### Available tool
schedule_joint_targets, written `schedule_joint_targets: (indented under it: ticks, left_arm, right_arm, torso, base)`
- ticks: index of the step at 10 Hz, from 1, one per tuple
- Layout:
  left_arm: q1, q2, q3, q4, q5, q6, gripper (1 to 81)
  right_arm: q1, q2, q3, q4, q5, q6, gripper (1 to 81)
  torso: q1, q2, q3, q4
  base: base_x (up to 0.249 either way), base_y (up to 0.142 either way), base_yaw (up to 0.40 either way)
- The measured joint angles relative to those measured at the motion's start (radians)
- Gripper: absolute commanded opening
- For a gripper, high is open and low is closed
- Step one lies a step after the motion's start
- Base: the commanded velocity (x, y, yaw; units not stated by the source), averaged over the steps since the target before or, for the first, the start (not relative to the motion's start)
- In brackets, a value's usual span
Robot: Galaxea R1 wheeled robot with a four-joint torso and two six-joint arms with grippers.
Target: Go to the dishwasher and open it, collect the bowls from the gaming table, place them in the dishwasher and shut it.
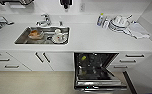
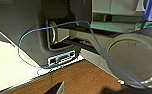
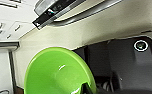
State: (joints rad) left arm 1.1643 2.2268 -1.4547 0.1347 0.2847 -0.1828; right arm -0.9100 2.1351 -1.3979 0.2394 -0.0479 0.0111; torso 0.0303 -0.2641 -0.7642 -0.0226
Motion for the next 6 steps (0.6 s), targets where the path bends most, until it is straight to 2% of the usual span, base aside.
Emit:
schedule_joint_targets:
  ticks: [3, 6]
  left_arm:
    - [0.181, 0.096, -0.18, 0.04, -0.151, 0.002, 81.1]
    - [0.25, 0.278, -0.345, 0.065, -0.259, 0.003, 81.1]
  right_arm:
    - [0.086, -0.008, 0.057, 0.004, -0.007, 0.076, 1.0]
    - [0.184, -0.005, 0.051, 0.007, -0.02, 0.133, 1.0]
  torso:
    - [0.0, 0.0, 0.0, 0.0]
    - [0.0, 0.0, 0.0, 0.0]
  base:
    - [0.0, 0.0, 0.0]
    - [0.0, 0.0, 0.0]
